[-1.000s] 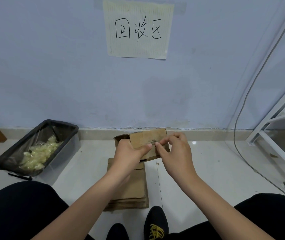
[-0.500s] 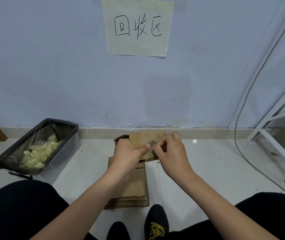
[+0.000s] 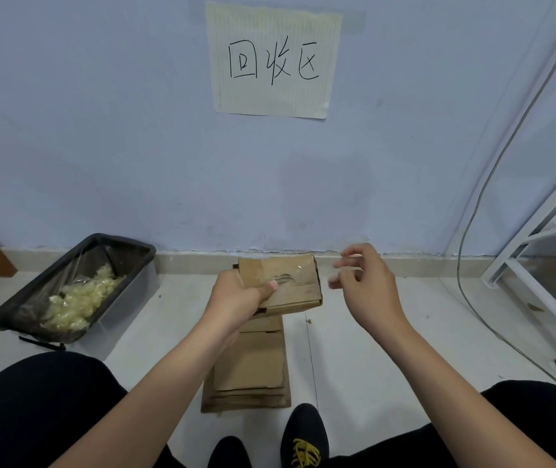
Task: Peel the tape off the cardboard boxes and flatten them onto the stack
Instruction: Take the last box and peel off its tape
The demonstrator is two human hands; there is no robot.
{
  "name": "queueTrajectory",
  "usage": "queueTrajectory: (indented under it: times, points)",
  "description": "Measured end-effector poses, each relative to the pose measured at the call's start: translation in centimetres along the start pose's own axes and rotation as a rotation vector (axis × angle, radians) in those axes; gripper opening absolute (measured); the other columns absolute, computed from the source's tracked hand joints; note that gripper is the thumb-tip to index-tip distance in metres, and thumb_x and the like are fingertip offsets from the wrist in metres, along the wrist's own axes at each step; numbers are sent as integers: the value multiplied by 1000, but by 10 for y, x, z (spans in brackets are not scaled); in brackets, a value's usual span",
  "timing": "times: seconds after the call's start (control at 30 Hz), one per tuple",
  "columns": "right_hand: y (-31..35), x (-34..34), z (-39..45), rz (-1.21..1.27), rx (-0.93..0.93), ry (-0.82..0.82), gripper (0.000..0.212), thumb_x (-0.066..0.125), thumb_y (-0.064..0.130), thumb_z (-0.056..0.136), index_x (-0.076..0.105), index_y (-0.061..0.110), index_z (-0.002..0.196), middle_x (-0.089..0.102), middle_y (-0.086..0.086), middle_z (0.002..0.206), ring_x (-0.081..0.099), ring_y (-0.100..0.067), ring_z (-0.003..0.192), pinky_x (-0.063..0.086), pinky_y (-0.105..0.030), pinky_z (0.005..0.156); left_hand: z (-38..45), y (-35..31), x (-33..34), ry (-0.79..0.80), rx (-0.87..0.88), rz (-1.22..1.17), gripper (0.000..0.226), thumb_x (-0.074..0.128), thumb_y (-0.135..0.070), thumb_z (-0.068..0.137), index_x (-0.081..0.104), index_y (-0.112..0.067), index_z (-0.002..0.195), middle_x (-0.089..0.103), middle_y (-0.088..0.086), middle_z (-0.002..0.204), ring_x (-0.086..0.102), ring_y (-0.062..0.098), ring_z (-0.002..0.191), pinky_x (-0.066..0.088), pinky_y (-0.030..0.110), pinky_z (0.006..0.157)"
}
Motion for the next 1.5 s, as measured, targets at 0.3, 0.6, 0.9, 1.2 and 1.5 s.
queueTrajectory:
  times: [0.3,0.6,0.9,1.2,1.5]
  points:
    - [9,10,-4,-70,-47,125,37,40,5,94,72,20,85,71,0,82,64,-16,81,42,-15,56,0,-3,0,14,21,19,4,77,-14,90,77,-14,94,75,-9,78,70,13,78,52,27,74]
    - [15,14,-6,-150,-250,175,11,61,15,97,70,18,103,64,13,107,63,0,97,48,-10,84,-4,-12,-3,6,30,0,13,76,-15,91,76,-13,105,79,-3,98,73,14,95,54,26,84]
    - [7,3,0,-22,-84,58,14,72,6,86,68,16,79,73,7,79,70,-9,81,54,-22,75,-5,-7,-3,-28,0,16,28,85,-18,82,71,-16,106,77,0,102,73,16,93,58,30,78]
    - [2,27,-13,278,45,179,8,61,-6,92,60,0,89,69,-12,74,71,-18,69,56,-22,68,-14,-30,19,29,494,1021,112,68,-81,67,12,-46,157,1,0,166,-3,23,155,-1,50,126]
    - [1,34,-15,352,141,230,22,45,-2,98,58,13,107,60,-13,90,72,-32,73,57,-38,79,-12,-10,38,326,449,749,89,85,-47,71,36,-49,145,45,-11,135,48,11,123,44,30,103]
Point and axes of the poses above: each hand's wrist, its own z-axis towards the middle knuckle, its own x-axis out of the palm, y = z × x, the point moved 7 cm from there along z, towards the middle knuckle
